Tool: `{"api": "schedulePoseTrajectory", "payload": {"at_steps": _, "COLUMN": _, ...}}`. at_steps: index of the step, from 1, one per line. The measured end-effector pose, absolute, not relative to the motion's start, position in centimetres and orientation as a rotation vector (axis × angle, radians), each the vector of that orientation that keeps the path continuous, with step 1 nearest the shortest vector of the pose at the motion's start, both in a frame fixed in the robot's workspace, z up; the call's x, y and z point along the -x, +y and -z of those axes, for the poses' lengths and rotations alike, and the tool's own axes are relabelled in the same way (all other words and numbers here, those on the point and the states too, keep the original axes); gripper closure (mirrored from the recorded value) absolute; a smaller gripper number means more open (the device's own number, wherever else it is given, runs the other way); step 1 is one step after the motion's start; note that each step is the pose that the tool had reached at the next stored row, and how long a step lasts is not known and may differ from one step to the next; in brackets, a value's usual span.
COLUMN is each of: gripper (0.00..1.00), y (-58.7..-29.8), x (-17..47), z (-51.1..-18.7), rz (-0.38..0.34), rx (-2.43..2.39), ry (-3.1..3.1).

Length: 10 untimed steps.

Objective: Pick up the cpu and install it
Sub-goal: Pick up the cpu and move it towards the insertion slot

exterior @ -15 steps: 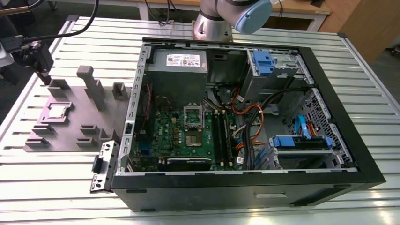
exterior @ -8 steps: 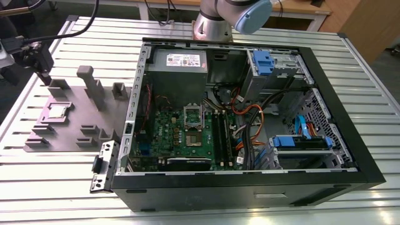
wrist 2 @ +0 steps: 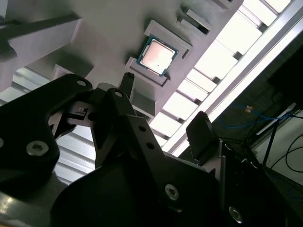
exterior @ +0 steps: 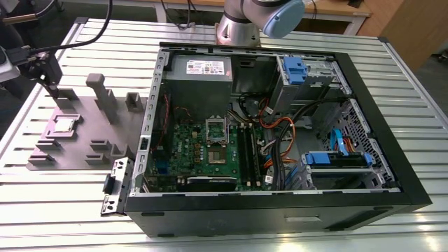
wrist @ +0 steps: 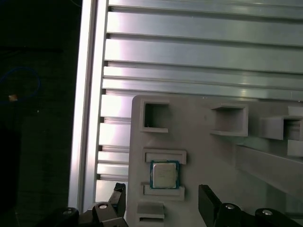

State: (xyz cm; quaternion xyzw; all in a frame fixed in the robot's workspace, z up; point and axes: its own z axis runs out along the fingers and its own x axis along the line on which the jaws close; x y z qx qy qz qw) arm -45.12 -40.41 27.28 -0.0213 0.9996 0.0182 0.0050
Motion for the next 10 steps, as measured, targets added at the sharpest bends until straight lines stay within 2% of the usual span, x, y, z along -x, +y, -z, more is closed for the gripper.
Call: {"api": "schedulePoseTrajectory", "payload": {"at_steps": 10, "gripper": 0.29, "y": -40.9, "x": 44.6, "z": -25.5, "rz": -0.057, "rx": 0.065, "ry": 3.130}}
